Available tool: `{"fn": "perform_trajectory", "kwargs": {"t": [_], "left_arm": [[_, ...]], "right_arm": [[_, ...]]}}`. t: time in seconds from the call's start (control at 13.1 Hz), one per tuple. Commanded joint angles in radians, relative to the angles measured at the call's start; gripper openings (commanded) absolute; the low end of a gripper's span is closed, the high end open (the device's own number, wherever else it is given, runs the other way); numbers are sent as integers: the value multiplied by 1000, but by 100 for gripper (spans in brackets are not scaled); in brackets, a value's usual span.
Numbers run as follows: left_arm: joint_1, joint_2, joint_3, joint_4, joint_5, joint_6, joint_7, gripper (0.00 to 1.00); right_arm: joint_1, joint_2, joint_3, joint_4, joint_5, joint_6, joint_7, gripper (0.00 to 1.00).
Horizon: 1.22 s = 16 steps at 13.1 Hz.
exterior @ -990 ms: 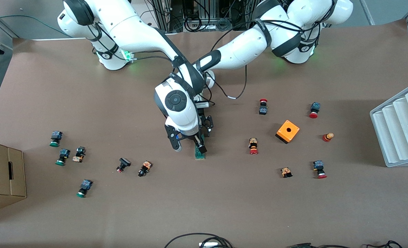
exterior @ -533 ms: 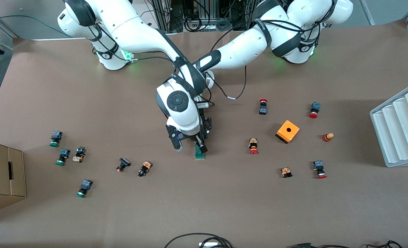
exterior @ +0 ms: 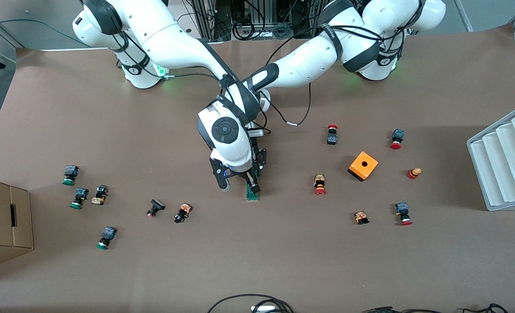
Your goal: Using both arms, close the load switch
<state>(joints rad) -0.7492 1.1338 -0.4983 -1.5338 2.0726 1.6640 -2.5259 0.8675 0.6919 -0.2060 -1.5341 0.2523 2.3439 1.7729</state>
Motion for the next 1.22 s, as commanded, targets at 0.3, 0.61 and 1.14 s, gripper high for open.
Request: {"fn": "perform_trajectory", "kwargs": {"t": [0.3,0.61,1.14], "left_arm": [[-10,24,0,35,12,-12,10,57],[-10,27,0,34,12,-12,9,49],[-12,26,0,34,12,-12,9,47]], "right_arm": [[-13,8,7,-41,18,68,7,73],[-64,-12,82,-81,16,92,3,64],[-59,-34,89,-169,16,161,3,63]]}}
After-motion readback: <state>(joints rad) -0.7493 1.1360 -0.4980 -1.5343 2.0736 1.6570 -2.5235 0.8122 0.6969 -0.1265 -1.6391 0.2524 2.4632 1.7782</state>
